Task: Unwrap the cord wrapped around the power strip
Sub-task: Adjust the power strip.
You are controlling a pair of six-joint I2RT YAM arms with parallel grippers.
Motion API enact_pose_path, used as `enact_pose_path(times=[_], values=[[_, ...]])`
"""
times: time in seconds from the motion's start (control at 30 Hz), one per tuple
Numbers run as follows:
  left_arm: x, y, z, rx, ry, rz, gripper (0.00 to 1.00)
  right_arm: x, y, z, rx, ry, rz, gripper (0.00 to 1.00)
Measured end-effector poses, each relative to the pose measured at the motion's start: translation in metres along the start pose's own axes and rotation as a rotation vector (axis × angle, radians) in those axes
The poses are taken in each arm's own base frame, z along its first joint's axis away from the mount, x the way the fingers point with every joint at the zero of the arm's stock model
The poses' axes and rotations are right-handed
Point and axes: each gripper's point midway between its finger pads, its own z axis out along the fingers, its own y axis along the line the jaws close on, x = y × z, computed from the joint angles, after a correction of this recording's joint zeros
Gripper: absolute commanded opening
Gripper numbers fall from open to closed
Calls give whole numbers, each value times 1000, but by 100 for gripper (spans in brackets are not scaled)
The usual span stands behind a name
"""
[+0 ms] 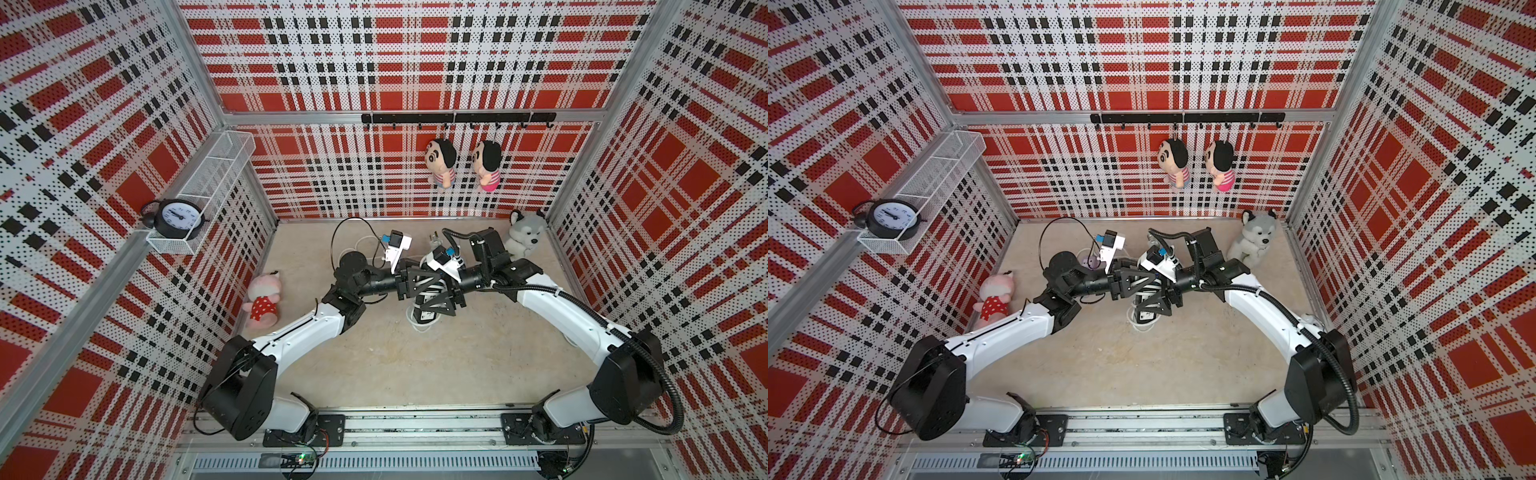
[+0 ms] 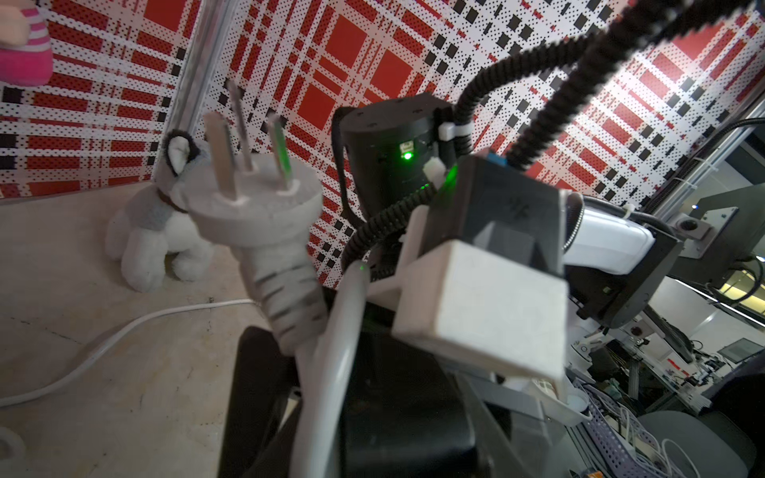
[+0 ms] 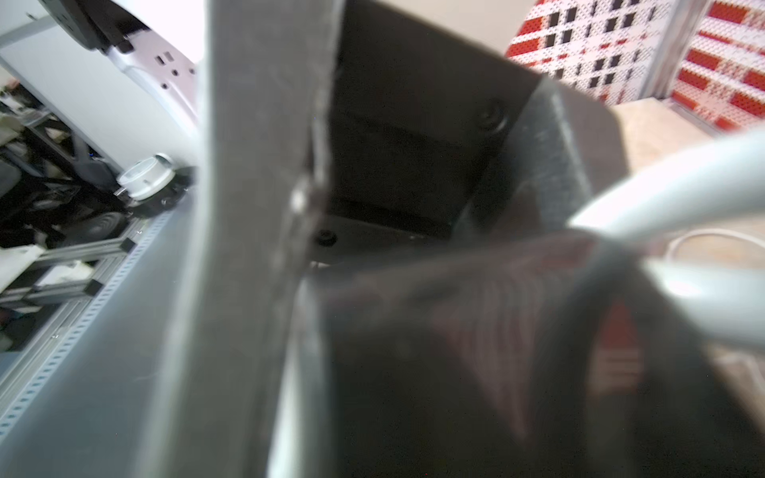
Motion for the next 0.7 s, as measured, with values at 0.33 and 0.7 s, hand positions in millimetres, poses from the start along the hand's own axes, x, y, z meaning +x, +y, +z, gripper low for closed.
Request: enact_pose_path(times=[0.33,0.7], values=[[0,76,-35,-341,-191,-198,0,-24,-33,-66,474,-96,129,100],[-15,72,-29,-439,-362,-237,0,14,-20,-30,461,-110,337,100]])
